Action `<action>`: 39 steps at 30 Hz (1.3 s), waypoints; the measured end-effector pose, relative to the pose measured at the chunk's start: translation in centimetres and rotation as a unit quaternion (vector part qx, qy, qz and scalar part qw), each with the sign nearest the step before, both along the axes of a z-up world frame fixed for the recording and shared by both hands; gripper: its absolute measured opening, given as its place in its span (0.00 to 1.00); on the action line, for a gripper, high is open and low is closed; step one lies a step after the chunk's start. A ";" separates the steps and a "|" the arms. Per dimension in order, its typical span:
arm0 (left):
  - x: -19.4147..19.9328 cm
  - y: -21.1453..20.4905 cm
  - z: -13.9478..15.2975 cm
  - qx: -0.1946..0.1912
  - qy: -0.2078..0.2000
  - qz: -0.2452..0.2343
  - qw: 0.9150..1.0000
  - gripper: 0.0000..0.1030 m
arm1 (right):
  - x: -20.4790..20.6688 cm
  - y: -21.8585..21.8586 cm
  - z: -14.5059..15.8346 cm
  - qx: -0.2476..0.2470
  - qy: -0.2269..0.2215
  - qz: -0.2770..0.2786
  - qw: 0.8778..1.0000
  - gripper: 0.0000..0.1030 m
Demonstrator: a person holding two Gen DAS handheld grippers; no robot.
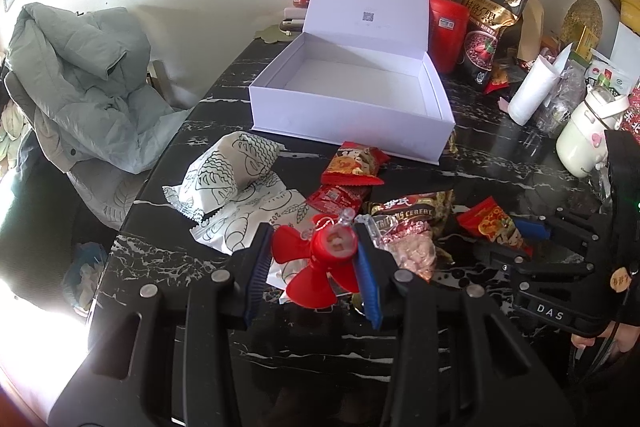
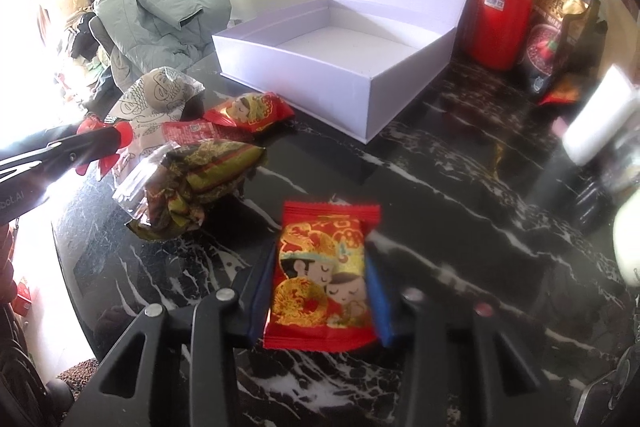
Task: Organize objects
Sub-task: 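Carry red fan with left gripper over white box while right gripper carries candy packet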
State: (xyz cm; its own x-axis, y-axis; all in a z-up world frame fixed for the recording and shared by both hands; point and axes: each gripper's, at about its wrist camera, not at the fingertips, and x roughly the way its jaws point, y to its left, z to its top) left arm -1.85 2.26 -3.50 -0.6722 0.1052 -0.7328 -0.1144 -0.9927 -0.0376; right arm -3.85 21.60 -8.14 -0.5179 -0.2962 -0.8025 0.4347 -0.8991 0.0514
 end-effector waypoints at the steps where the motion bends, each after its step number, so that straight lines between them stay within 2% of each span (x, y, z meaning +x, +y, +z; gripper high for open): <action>1: 0.1 0.1 0.2 0.001 0.001 -0.001 1.000 0.37 | 0.2 0.1 0.3 -0.001 0.003 0.001 1.000 0.41; 9: 0.6 1.8 1.5 0.010 0.009 -0.027 1.000 0.37 | 1.8 1.2 2.8 -0.010 0.030 0.009 0.999 0.41; 24: 1.8 5.4 4.1 -0.007 0.032 -0.066 0.997 0.37 | 4.1 3.2 6.5 -0.022 0.073 0.027 0.997 0.41; 39: -1.6 7.2 4.6 -0.002 0.023 -0.088 0.996 0.37 | 1.6 3.8 8.4 -0.023 0.086 0.030 0.996 0.41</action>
State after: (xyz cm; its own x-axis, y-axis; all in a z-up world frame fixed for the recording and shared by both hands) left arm -3.45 9.47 1.12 -0.6762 0.2224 -0.7023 -0.2885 -0.9571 -0.0253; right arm -2.25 25.43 0.23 -0.6265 -0.3656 -0.6884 0.4941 -0.8693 0.0120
